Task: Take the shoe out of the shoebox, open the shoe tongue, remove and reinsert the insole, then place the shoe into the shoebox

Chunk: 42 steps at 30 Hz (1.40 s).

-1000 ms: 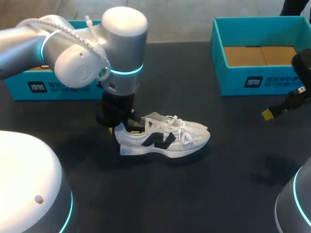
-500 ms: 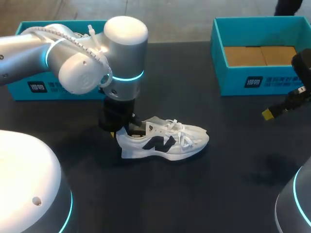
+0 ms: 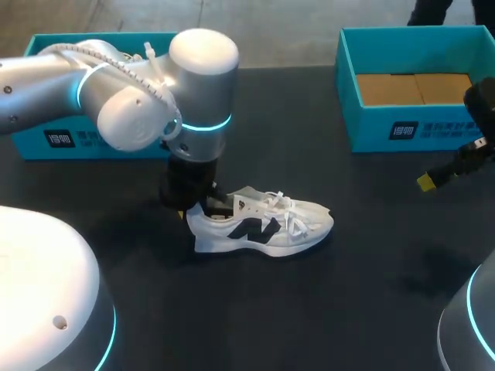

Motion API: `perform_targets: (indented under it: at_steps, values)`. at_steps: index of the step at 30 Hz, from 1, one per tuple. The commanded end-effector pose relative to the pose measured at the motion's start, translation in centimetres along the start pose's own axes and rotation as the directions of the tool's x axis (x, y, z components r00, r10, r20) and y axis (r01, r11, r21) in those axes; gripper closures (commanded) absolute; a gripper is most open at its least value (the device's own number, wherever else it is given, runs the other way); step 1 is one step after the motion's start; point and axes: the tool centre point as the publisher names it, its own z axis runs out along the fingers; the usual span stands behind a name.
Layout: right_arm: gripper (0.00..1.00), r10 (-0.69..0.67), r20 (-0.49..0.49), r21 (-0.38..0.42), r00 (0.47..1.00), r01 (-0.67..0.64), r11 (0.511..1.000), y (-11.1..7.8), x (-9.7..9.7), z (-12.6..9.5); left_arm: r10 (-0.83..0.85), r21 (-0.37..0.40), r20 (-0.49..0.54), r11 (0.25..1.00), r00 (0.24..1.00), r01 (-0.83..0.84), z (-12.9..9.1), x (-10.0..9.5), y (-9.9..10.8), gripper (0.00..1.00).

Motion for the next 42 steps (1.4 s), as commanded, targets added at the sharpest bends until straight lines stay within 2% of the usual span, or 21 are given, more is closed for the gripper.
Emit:
perform_targets:
  at_steps: [1, 11, 13, 14, 17, 30, 36, 42]
  values:
    - [0.0, 0.001, 0.001, 0.0, 1.0, -0.001, 1.0, 0.0, 0.0, 0.1, 0.006, 0.001, 0.004, 1.0, 1.0, -0.006, 0.7, 0.0, 0.3, 1.0]
    - [0.0, 0.001, 0.001, 0.0, 1.0, -0.001, 1.0, 0.0, 0.0, 0.1, 0.01, 0.024, 0.012, 1.0, 1.0, -0.011, 1.4, 0.2, 0.4, 1.0]
    - [0.0, 0.001, 0.001, 0.0, 1.0, -0.001, 1.0, 0.0, 0.0, 0.1, 0.012, 0.027, 0.019, 1.0, 1.0, -0.012, 1.4, 0.3, 0.3, 0.58]
    - [0.0, 0.001, 0.001, 0.0, 1.0, -0.001, 1.0, 0.0, 0.0, 0.1, 0.012, 0.028, 0.023, 1.0, 1.0, -0.013, 1.3, 0.3, 0.3, 0.49]
    - [0.0, 0.001, 0.001, 0.0, 1.0, -0.001, 1.0, 0.0, 0.0, 0.1, 0.017, 0.02, 0.032, 1.0, 0.999, -0.018, 0.7, 0.2, 0.0, 0.0]
    - [0.0, 0.001, 0.001, 0.0, 1.0, -0.001, 1.0, 0.0, 0.0, 0.1, 0.011, -0.038, 0.134, 0.999, 0.991, -0.006, -3.4, 0.9, -1.4, 0.0]
    - [0.0, 0.001, 0.001, 0.0, 1.0, -0.001, 1.0, 0.0, 0.0, 0.1, -0.075, -0.064, 0.196, 0.994, 0.978, 0.089, -5.3, 1.9, -2.2, 0.0]
    - [0.0, 0.001, 0.001, 0.0, 1.0, -0.001, 1.0, 0.0, 0.0, 0.1, -0.185, -0.04, 0.279, 0.978, 0.942, 0.204, -6.4, 3.4, -3.1, 0.0]
